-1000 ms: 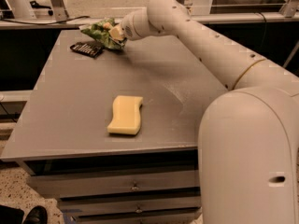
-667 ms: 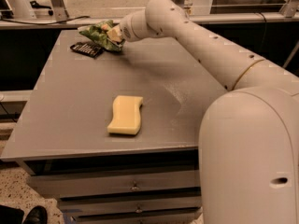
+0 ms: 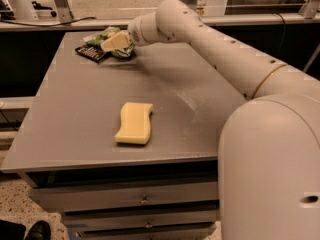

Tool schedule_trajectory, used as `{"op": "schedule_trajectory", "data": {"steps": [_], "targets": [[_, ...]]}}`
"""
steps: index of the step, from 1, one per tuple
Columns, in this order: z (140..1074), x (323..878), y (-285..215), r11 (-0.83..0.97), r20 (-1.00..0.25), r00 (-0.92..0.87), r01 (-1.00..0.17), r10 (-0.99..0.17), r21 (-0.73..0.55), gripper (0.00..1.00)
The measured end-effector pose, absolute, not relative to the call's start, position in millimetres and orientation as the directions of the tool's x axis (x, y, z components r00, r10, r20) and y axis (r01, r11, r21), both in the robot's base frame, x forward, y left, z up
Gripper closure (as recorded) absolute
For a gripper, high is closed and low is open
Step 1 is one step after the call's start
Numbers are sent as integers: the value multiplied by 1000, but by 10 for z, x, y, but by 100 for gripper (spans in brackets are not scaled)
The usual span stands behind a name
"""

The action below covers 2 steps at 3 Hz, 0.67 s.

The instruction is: Move green jalapeno chip bag near rxbar chocolate

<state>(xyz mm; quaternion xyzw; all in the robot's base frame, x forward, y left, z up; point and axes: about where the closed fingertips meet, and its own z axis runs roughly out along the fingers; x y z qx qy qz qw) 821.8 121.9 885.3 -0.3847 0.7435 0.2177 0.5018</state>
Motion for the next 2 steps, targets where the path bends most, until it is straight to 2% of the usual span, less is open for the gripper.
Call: {"op": "schedule_trajectory", "data": {"steps": [1,2], "targets": [[8915,8144,1082,618,-932,-180,-784,-314,-57,0],[9019,8021,657,644,-952,-141,-762,-272,-71,0]]}}
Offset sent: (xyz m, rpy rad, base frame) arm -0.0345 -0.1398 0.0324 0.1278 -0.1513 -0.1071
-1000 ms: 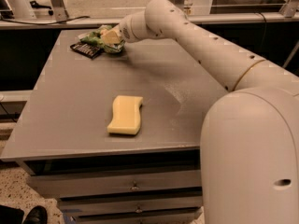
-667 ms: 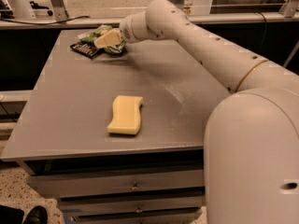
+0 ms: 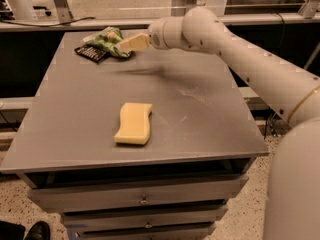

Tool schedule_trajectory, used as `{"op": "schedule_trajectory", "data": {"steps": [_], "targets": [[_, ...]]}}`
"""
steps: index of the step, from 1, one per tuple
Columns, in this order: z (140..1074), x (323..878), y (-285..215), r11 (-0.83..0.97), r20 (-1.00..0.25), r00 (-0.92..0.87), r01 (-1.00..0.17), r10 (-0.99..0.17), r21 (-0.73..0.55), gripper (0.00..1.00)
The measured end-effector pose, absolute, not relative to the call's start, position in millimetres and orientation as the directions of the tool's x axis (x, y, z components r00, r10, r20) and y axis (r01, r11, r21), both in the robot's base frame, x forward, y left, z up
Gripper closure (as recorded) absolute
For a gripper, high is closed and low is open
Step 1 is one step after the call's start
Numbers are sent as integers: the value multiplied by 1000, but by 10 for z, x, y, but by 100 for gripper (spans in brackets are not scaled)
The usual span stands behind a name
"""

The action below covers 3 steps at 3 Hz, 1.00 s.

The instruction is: Move green jalapeno chip bag near rxbar chocolate

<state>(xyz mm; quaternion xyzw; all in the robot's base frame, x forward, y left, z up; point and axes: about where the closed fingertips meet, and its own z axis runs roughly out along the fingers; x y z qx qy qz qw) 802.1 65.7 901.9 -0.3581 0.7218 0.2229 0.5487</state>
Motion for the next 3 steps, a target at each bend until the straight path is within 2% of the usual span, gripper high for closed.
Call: {"op": "schedule_trajectory", "data": {"steps": [1,2,3], "targets": [[9214,7880,-75,667,-953,-91,-733,-289,-132,0],[9443,7713,-741,643,-927,-33,-729,-374,-234,0],[9369,7605,-686,597,-914,-37,-768,-405,-233,0]]}}
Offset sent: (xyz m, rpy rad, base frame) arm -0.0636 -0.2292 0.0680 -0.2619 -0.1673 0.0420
